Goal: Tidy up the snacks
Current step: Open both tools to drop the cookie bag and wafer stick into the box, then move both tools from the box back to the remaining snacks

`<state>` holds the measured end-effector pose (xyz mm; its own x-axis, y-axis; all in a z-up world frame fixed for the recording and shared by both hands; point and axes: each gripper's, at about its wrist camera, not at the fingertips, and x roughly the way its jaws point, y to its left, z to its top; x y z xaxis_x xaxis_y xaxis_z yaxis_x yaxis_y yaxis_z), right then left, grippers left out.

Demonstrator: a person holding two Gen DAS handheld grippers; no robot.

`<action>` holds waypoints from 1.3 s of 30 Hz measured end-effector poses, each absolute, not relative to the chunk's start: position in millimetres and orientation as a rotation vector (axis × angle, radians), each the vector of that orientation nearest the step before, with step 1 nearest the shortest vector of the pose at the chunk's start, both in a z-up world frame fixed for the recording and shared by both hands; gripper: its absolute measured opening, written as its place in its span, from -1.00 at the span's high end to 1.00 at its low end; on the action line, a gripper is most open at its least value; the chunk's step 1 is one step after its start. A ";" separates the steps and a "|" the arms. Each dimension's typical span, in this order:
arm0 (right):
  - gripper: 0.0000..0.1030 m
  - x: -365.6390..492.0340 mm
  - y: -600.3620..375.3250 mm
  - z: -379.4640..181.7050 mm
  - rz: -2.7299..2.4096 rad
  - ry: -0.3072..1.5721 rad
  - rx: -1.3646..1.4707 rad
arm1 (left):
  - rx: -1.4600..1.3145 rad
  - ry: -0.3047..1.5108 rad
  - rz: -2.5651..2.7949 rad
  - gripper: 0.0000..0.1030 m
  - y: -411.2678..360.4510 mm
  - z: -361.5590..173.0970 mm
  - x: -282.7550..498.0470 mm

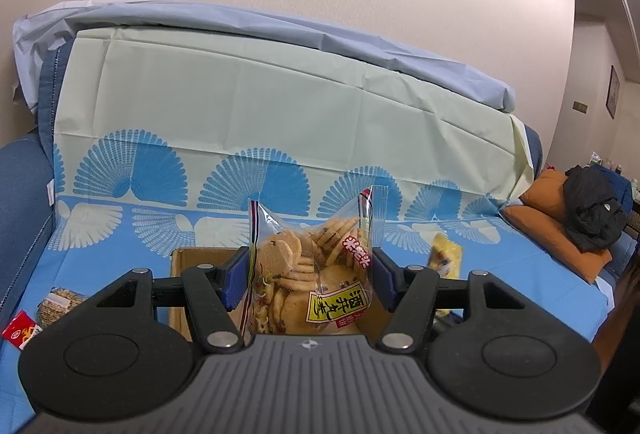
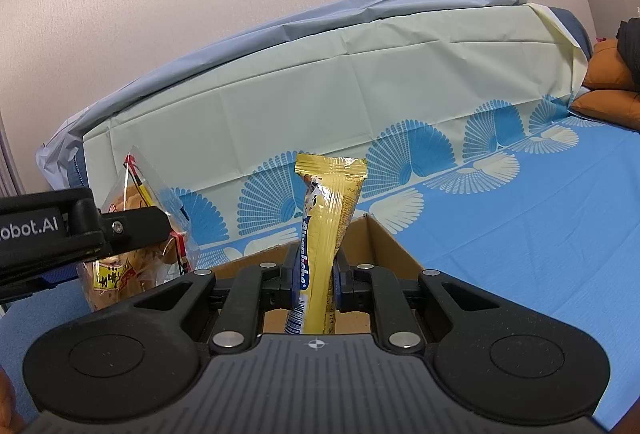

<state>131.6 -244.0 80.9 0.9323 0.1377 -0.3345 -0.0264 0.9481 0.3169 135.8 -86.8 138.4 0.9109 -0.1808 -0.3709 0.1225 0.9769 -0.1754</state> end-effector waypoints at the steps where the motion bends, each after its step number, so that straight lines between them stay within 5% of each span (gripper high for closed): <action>1: 0.65 131.9 -244.5 80.6 0.085 0.367 0.308 | -0.145 0.401 -0.156 -0.45 -87.9 138.1 135.9; 3: 0.47 135.9 -239.8 78.1 0.083 0.406 0.281 | -0.139 0.404 -0.157 -0.58 -88.3 136.7 135.0; 5: -0.38 139.0 -236.8 73.9 0.079 0.442 0.273 | -0.134 0.396 -0.141 -0.57 -86.9 134.1 131.9; 10: -0.35 138.5 -231.1 72.0 0.091 0.447 0.256 | -0.151 0.399 -0.119 -0.37 -74.2 120.6 123.2; 15: -0.35 137.4 -221.3 68.5 0.101 0.455 0.231 | -0.211 0.437 -0.108 0.13 -48.4 104.0 114.0; 21: -0.31 134.1 -199.3 63.2 0.159 0.453 0.188 | -0.249 0.437 -0.043 0.22 -2.6 83.4 92.0; 26: 0.46 129.6 -173.8 56.8 0.314 0.476 0.210 | -0.218 0.479 0.013 0.34 43.2 56.1 79.0; 34: 0.51 121.1 -134.1 53.2 0.520 0.505 0.242 | 0.034 0.392 0.064 0.34 93.0 20.5 77.5; 39: 0.51 107.9 -103.2 48.4 0.617 0.527 0.198 | -0.045 0.425 0.117 0.44 119.6 -8.5 66.7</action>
<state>107.9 -103.2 48.5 0.6897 0.5968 -0.4100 -0.4983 0.8020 0.3293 66.7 119.6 -8.5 0.9044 0.1039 -0.4139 -0.1226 0.9923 -0.0188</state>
